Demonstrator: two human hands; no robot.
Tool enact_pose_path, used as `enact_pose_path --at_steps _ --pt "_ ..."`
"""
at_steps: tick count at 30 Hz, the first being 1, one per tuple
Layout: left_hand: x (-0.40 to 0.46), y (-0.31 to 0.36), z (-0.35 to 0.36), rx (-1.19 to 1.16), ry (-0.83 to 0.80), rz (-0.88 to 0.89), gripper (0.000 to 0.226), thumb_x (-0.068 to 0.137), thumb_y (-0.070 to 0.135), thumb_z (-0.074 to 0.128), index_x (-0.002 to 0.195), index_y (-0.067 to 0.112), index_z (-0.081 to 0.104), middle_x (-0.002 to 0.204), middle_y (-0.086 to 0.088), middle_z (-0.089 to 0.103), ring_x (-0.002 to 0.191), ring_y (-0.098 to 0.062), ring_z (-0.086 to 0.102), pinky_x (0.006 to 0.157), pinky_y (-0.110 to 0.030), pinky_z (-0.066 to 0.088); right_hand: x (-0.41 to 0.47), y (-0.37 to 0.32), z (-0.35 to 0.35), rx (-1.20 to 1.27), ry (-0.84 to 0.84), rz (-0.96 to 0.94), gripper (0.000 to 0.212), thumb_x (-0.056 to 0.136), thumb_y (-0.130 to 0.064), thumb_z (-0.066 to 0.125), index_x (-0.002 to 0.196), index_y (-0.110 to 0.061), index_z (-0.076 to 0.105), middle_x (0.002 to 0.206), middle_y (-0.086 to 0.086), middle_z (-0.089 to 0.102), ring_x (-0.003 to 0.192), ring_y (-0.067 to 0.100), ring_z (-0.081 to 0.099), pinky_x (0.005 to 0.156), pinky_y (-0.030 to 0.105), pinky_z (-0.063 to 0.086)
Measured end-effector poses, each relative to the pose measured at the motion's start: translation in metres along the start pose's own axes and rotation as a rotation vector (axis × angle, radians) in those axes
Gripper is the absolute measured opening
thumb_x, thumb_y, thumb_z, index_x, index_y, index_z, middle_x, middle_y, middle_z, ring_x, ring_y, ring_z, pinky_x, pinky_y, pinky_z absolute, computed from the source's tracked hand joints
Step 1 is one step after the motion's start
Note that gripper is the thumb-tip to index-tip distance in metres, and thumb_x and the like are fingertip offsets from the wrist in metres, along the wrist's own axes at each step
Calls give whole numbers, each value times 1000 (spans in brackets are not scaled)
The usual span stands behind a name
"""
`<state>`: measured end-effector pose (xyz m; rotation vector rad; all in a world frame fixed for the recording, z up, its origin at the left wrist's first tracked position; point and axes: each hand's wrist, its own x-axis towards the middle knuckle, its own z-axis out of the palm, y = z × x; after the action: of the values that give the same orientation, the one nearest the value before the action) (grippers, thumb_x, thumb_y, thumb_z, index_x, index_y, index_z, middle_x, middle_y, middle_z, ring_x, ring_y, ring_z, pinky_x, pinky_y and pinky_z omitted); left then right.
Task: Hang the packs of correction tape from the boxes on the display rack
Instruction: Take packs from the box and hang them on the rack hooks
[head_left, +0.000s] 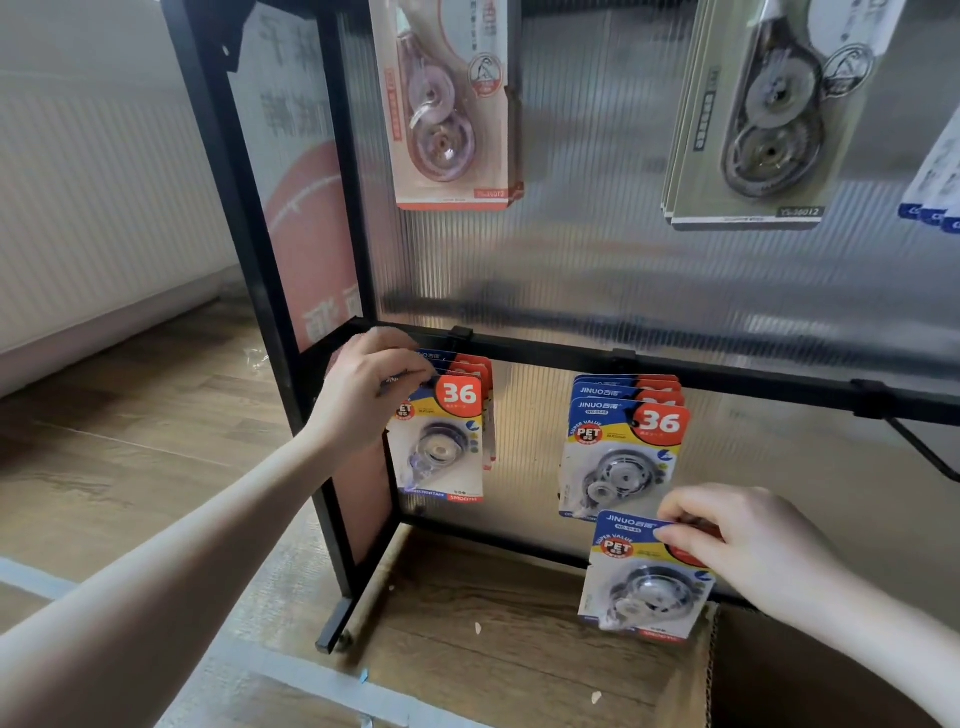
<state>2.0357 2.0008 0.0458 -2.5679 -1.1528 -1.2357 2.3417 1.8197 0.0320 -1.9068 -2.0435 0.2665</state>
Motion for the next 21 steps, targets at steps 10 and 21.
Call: enact_pose_path --at_steps 10,21 --pt "3 4 9 -6 -97 22 14 90 -3 49 95 2 61 109 -6 66 95 -18 57 71 -20 38 -5 14 -3 -29 15 33 9 87 -36 59 79 -33 61 76 -20 61 72 -6 55 55 13 39" --pt "-7 25 -6 44 -54 -10 25 89 3 48 108 3 64 108 -9 67 101 -23 58 80 -27 40 -27 20 -29 40 110 54 8 86 -34 60 79 -30 61 78 -18 63 76 0 59 62 26 52"
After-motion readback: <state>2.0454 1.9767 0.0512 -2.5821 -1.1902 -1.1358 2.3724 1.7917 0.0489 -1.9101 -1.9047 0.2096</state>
